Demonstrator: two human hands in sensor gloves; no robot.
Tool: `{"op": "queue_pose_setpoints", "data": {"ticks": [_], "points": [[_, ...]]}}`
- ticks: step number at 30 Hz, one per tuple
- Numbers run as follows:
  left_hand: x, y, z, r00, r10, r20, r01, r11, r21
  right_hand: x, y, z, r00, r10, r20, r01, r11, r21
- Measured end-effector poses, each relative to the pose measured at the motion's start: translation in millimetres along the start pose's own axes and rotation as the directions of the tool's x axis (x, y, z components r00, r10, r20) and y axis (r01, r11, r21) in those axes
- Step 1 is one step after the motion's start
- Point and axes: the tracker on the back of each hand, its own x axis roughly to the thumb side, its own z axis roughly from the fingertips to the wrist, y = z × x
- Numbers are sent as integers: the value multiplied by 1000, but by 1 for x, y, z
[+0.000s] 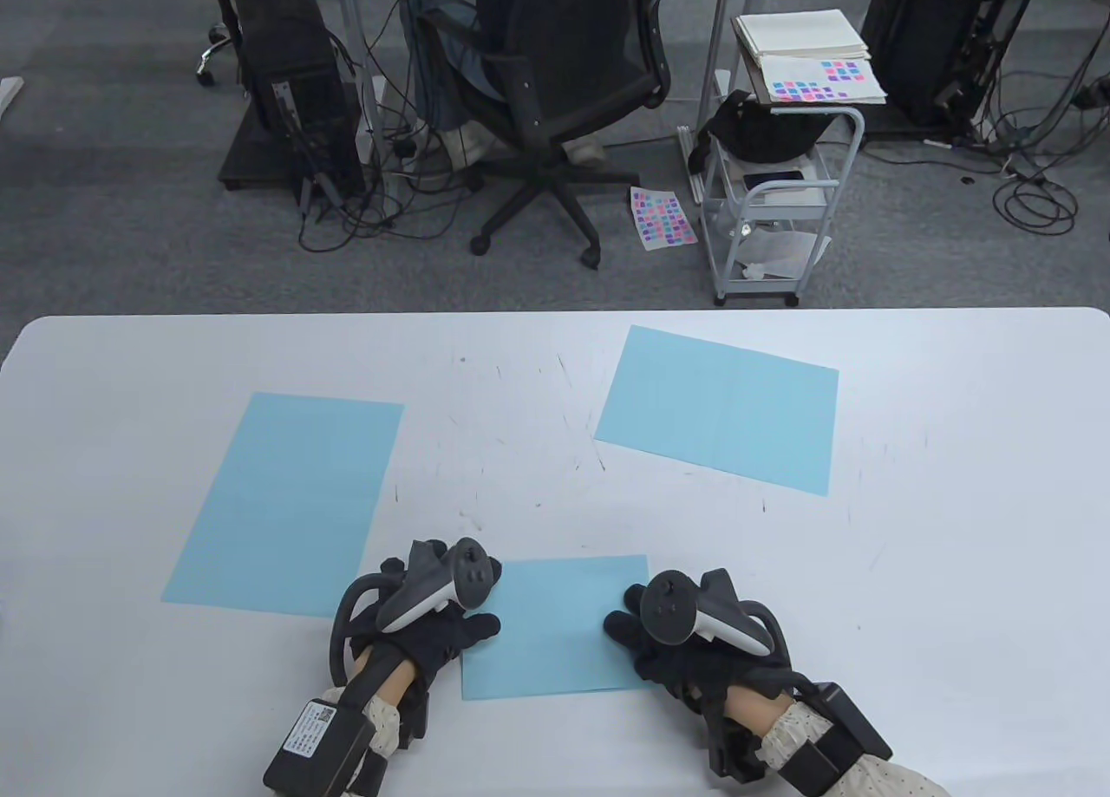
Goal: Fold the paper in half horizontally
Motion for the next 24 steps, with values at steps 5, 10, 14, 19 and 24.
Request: {"op": "queue_pose_setpoints", "data": {"ticks": [5,10,14,19,24], "points": [[-4,5,12,1000,-19,-16,21,988,153,0,0,0,1000,-2,1,2,1000,-1],[-10,5,20,999,-8,-40,17,974,226,0,0,0,1000,1,1,-1,1000,-3],[-17,6,24,999,-2,-47,15,958,287,3,-4,-1,1000,12,8,-12,1000,1],[-24,7,27,999,14,-48,1,954,300,13,-24,-6,1000,-2,8,2,999,-42],[-29,8,29,999,14,-52,3,953,303,31,-52,-22,997,-73,3,73,991,-111]]}}
